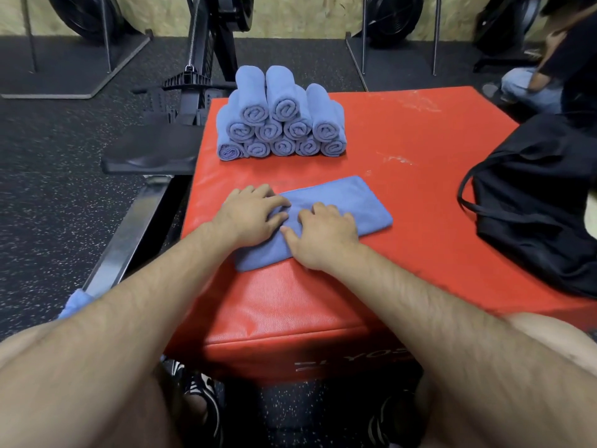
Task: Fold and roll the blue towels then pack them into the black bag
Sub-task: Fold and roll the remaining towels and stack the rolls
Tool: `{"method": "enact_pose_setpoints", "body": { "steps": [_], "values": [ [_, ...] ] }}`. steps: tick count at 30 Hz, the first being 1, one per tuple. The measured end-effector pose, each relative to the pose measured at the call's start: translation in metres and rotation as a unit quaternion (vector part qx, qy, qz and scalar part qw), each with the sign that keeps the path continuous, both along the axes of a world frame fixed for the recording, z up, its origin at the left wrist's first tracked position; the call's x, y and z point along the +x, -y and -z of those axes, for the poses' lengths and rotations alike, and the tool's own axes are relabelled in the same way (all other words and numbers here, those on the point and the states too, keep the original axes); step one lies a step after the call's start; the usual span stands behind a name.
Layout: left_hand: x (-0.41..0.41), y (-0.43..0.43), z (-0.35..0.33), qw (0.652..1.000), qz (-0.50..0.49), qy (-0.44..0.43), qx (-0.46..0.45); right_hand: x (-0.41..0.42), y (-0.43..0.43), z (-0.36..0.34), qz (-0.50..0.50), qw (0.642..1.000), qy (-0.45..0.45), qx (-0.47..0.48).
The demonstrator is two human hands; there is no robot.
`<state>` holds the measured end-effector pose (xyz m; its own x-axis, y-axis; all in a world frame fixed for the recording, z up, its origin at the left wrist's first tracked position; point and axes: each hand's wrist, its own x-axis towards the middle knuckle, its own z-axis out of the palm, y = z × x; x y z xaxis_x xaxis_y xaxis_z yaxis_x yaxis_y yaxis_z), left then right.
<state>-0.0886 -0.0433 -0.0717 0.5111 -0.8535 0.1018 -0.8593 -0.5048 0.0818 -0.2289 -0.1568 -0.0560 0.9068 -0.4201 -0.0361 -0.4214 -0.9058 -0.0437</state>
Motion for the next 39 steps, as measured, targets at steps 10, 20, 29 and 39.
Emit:
{"method": "enact_pose_setpoints", "body": {
  "steps": [10,20,29,39],
  "values": [
    [-0.048,-0.025,-0.001,0.997,0.041,-0.038,-0.052,-0.025,0.068,-0.002,-0.108,0.993,-0.015,0.043],
    [-0.077,-0.041,-0.006,0.965,0.193,-0.154,-0.085,-0.069,0.056,-0.014,-0.255,0.947,0.050,0.190],
    [-0.064,-0.058,-0.005,0.960,0.212,-0.182,-0.031,-0.091,0.065,-0.007,-0.264,0.941,0.004,0.214],
    [-0.067,-0.059,-0.009,0.969,0.195,-0.140,-0.054,-0.094,0.067,-0.007,-0.270,0.951,0.042,0.144]
  ]
}}
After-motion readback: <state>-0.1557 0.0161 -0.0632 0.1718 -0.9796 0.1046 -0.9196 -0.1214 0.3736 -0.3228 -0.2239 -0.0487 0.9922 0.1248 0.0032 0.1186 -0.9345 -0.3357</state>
